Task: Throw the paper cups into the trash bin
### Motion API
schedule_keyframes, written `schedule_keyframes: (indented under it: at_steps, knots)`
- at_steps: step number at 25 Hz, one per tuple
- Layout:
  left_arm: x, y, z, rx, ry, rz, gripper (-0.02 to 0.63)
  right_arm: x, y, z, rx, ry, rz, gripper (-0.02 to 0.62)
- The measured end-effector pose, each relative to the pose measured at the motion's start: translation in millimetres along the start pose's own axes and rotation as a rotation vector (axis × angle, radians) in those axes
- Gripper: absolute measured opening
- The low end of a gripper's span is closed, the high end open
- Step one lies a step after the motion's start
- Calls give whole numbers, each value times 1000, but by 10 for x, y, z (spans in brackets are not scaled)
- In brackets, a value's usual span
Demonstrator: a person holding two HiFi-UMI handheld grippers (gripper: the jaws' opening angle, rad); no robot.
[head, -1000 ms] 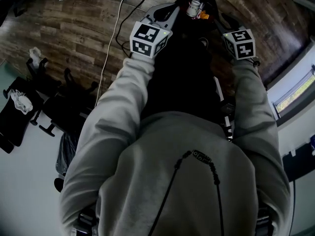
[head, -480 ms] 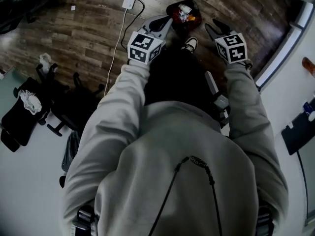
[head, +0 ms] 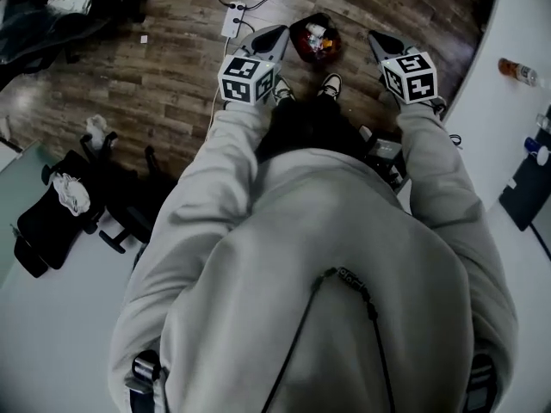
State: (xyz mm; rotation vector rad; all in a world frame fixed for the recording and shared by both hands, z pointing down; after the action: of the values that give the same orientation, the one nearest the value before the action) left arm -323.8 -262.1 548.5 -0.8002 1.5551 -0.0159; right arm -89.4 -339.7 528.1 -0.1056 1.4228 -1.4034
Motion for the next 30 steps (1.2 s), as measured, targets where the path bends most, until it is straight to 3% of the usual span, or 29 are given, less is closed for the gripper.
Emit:
schedule_keyframes:
  at_steps: [3, 8, 14, 20, 26, 30]
  knots:
    - [270, 122, 94, -18, 31, 45, 3, 138, 358, -164, -10, -63, 66, 18]
    - [699, 156, 281, -66, -2, 108, 3, 457, 718, -379, -41, -30, 121, 18]
    - [1153, 184, 346, -92, -113, 155, 3, 734, 990, -461, -36, 6, 191, 18]
    - [1808, 354, 267, -109, -257, 233, 3, 1228, 1330, -561, 5, -21, 354, 18]
    - [2487, 653, 147, -94, -341, 338, 3, 1754, 1792, -703, 51, -7, 548, 18]
    - [2716, 757, 232, -116, -371, 404, 3, 1884, 1984, -790, 48, 42, 602, 18]
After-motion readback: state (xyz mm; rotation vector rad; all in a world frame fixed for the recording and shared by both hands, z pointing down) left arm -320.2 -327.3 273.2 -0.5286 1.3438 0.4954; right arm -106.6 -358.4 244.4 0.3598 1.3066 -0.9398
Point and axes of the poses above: the fingertips, and each gripper's own axes: y backward along the fingers, z to its right, x out of its top, the point moved 6 cm from there along y, backward along the fingers, and after that the axes turned 14 degrees about -y, right-handed, at the moved point
